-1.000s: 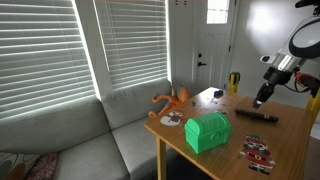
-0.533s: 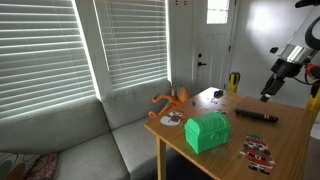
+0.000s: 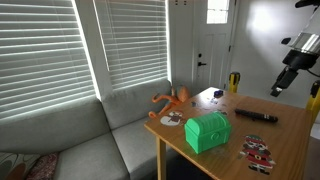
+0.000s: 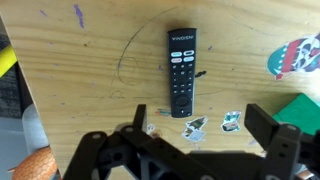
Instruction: Press a button on the remote
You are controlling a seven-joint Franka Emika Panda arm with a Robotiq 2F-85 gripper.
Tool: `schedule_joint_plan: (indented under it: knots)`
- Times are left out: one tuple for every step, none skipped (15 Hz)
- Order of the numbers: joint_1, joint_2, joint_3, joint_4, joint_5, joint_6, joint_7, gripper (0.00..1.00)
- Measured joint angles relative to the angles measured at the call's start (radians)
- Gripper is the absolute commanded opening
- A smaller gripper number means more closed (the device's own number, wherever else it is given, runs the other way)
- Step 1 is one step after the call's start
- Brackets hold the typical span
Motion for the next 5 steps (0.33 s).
schedule_joint_plan:
  knots:
    - [0.0, -0.014, 0.0, 0.0, -0.004, -0.013, 0.014, 1.0]
    - [0.0, -0.025, 0.0, -0.001, -0.007, -0.021, 0.024, 1.0]
    - [0.0, -0.033, 0.0, -0.002, -0.009, -0.024, 0.028, 1.0]
    - [0.0, -0.037, 0.0, -0.004, -0.01, -0.025, 0.029, 1.0]
    - [-0.001, -0.037, 0.0, -0.004, -0.01, -0.025, 0.03, 1.0]
